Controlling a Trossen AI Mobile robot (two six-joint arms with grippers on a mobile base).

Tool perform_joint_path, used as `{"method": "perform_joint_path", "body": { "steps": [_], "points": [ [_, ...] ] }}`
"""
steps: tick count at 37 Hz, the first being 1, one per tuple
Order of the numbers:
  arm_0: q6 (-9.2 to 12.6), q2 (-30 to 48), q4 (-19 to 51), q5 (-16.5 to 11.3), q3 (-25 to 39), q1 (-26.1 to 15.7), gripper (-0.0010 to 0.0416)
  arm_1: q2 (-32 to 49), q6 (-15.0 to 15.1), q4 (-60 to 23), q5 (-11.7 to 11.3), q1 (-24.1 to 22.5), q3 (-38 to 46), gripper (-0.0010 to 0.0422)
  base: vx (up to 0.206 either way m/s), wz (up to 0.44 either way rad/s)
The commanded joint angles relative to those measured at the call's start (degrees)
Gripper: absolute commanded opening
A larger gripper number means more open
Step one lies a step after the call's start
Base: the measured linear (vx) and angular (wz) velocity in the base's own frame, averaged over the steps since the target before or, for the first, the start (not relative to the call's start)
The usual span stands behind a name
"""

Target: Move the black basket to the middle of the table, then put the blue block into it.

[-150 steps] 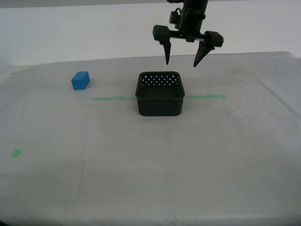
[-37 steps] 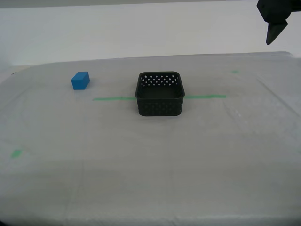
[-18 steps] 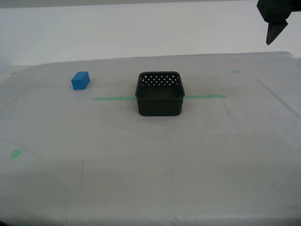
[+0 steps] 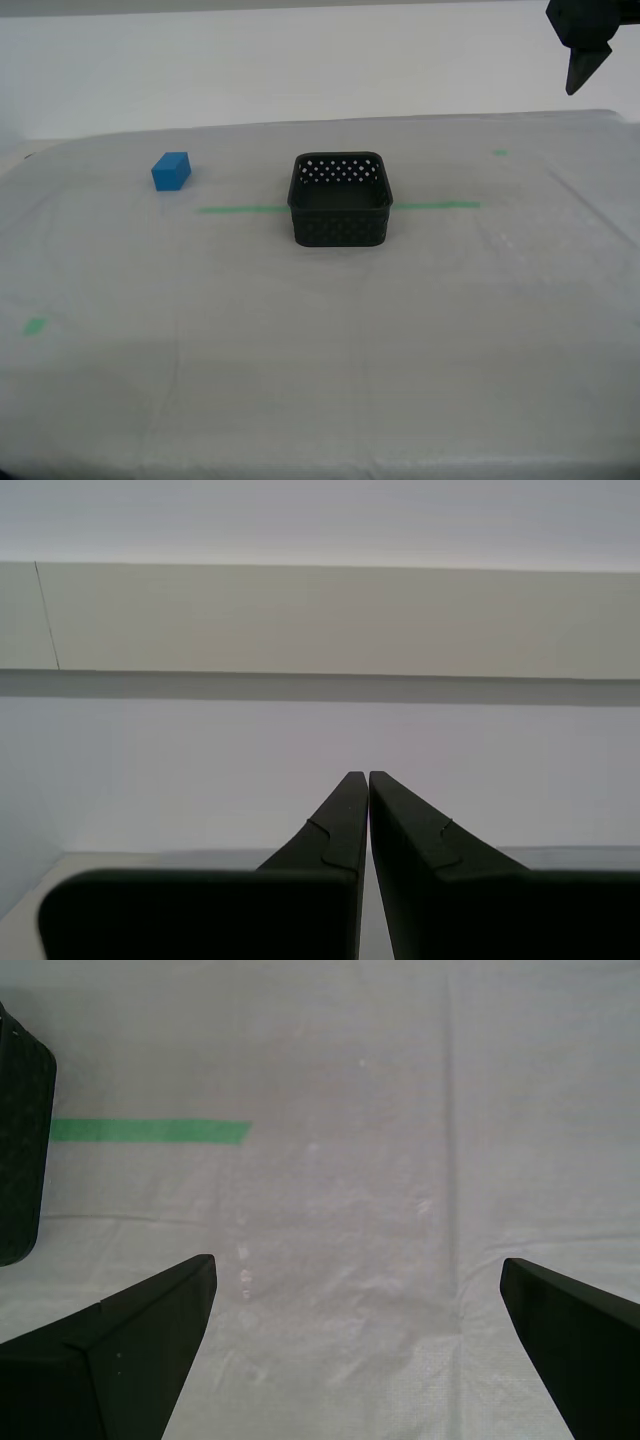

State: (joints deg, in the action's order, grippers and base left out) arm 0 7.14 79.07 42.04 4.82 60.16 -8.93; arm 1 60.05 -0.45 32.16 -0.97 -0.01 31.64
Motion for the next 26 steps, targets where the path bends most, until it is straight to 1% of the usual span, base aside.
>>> {"method": "perform_joint_path", "body": {
  "steps": [1,6,12,17,20,26],
  "points": [
    [0.0,0.0,0.0,0.2,0.0,0.0,0.0399,0.0,-0.1,-6.9,-0.1,0.0,3.2,0.0,0.0,0.0],
    [0.0,0.0,0.0,0.2,0.0,0.0,0.0399,0.0,0.3,-17.9,0.0,-0.1,9.0,0.0,0.0,0.0],
    [0.0,0.0,0.0,0.2,0.0,0.0,0.0399,0.0,-0.7,-27.0,0.0,-0.1,15.2,0.0,0.0,0.0],
    [0.0,0.0,0.0,0.2,0.0,0.0,0.0399,0.0,-0.7,-33.7,0.0,-0.1,20.0,0.0,0.0,0.0],
    [0.0,0.0,-0.1,0.2,0.0,0.0,0.0398,0.2,-1.2,-37.9,0.0,-0.1,22.7,0.0,0.0,0.0],
    [0.0,0.0,-0.1,0.2,0.0,0.0,0.0399,2.5,-3.4,-46.1,0.5,-0.1,28.5,0.0,0.0,0.0]
  ]
}}
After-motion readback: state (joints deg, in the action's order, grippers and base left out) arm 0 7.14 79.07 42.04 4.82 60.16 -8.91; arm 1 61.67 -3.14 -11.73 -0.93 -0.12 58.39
